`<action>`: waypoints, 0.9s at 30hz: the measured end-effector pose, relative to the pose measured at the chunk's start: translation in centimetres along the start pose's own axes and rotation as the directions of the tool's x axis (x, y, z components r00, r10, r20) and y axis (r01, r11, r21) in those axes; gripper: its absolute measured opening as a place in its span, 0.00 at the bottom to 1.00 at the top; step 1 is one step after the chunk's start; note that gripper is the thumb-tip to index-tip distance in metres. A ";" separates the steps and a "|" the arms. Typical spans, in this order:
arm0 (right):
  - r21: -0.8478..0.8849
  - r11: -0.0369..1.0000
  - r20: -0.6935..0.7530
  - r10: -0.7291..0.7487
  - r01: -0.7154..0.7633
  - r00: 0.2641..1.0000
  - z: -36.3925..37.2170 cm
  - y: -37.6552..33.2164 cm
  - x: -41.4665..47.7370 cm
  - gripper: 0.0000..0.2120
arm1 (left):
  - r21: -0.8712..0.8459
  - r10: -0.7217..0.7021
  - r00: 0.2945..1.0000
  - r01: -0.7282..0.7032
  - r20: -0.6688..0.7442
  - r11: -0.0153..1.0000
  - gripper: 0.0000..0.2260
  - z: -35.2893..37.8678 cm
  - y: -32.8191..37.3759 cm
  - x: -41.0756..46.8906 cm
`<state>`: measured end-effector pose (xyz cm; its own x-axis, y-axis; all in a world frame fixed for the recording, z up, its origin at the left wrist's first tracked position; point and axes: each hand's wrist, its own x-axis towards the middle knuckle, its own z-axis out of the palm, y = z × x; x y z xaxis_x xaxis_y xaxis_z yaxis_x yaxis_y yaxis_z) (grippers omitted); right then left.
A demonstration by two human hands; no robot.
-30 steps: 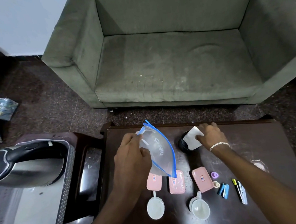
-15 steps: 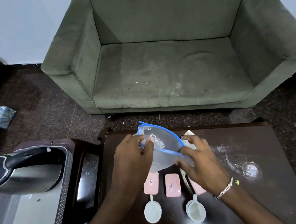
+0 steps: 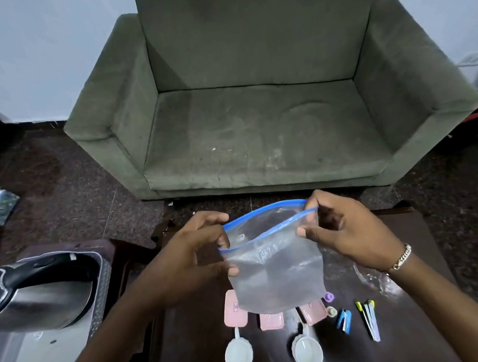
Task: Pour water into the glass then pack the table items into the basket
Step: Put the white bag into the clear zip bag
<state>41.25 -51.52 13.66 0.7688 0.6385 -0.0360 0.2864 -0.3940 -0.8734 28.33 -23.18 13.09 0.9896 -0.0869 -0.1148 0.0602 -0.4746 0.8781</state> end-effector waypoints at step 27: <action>0.686 0.707 -0.132 0.357 -0.175 0.925 2.0 2.0 -1.6 0.17 | -0.535 -0.144 0.932 -0.062 -0.334 0.843 0.20 6.2 -0.7 2.7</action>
<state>39.47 -51.98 10.94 0.8887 0.3623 -0.2811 -0.3243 0.0632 -0.9438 30.17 -28.51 9.32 0.9569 0.2799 -0.0781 0.0597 0.0736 0.9955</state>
